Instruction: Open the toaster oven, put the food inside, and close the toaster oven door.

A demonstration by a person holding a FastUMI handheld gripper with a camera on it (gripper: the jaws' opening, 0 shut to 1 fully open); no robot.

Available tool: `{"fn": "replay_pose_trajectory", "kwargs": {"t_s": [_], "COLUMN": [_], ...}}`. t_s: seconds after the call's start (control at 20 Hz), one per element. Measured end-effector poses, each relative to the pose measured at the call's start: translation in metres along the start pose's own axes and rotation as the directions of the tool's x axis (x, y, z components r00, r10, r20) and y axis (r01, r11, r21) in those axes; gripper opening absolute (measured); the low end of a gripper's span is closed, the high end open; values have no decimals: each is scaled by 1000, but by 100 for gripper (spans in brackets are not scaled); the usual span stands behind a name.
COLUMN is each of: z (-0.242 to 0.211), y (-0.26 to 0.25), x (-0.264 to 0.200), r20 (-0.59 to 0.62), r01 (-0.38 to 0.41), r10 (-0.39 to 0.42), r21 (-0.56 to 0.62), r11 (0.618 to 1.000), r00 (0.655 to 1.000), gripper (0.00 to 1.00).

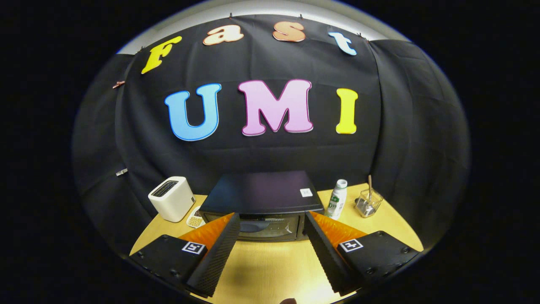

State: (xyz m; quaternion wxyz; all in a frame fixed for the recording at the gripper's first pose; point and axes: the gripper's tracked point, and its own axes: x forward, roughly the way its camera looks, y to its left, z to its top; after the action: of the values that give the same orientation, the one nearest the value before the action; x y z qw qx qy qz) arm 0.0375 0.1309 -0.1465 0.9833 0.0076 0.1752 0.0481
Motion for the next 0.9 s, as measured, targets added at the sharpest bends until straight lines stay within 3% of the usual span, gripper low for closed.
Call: {"fn": "replay_pose_trajectory", "kwargs": {"t_s": [0.4,0.9], "z": [93,124], "y": [-45,-86], "x": [-59,-103], "r20": [163,211], "r01": [26,9], "r10": [-24,-18], "r21": [-13,40], "r11": [1000,999], "r00": [986,977], "gripper": [98,98]}}
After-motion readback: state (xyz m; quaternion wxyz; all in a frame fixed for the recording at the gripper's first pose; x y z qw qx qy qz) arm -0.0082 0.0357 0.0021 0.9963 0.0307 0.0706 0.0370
